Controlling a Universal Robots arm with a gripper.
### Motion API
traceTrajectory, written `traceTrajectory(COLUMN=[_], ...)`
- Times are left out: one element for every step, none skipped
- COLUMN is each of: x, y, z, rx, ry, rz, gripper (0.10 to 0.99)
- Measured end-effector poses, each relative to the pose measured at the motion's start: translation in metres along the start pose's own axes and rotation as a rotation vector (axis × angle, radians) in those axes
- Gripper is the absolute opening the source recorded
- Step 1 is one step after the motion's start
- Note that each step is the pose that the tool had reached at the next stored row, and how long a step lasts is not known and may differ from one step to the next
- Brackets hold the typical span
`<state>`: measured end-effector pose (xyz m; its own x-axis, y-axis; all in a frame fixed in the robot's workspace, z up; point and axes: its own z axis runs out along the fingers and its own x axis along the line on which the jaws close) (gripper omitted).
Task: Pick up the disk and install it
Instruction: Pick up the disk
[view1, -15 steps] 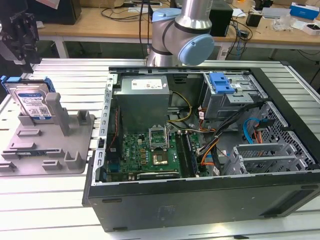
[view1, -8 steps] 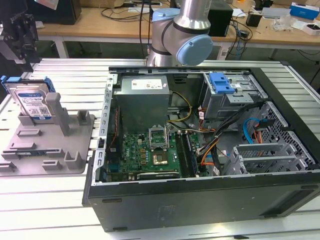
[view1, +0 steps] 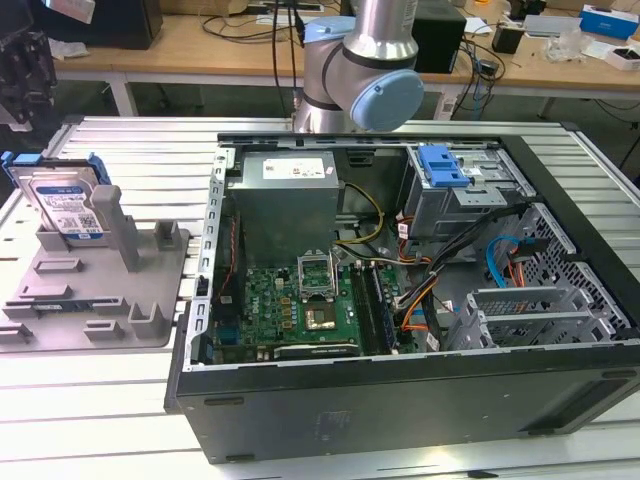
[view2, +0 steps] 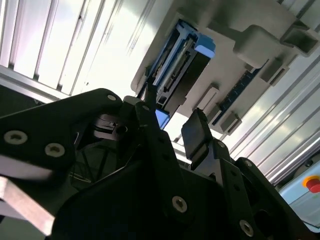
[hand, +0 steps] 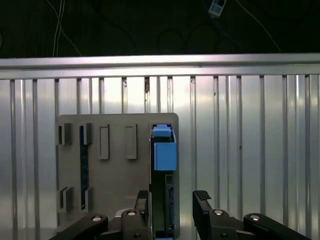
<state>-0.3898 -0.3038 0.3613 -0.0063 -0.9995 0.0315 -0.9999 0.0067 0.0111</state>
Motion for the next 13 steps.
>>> traceTrajectory(x=[0.0, 0.0, 0.0, 0.0, 0.0, 0.0, 0.0, 0.0001, 0.0001, 0.0001, 0.0001, 0.0, 0.0001], y=[0.0026, 0.0061, 0.0086, 0.0109, 0.0139, 0.0161, 0.0191, 0.0199, 0.0199, 0.0199, 0.0199, 0.02, 0.02], z=[0.0004, 0.001, 0.0013, 0.0017, 0.0021, 0.0023, 0.0027, 0.0027, 0.0027, 0.0027, 0.0027, 0.0027, 0.0026], rx=[0.0, 0.0, 0.0, 0.0, 0.0, 0.0, 0.001, 0.001, 0.001, 0.001, 0.0, 0.001, 0.0], ry=[0.0001, 0.0001, 0.0001, 0.0001, 0.0002, 0.0001, 0.0001, 0.0003, 0.0003, 0.0004, 0.0003, 0.0003, 0.0004], rz=[-0.004, -0.008, -0.01, -0.011, -0.011, -0.012, -0.012, -0.012, -0.012, -0.012, -0.012, -0.012, -0.012], gripper=[0.482, 0.482, 0.482, 0.482, 0.482, 0.482, 0.482, 0.482, 0.482, 0.482, 0.482, 0.482, 0.482])
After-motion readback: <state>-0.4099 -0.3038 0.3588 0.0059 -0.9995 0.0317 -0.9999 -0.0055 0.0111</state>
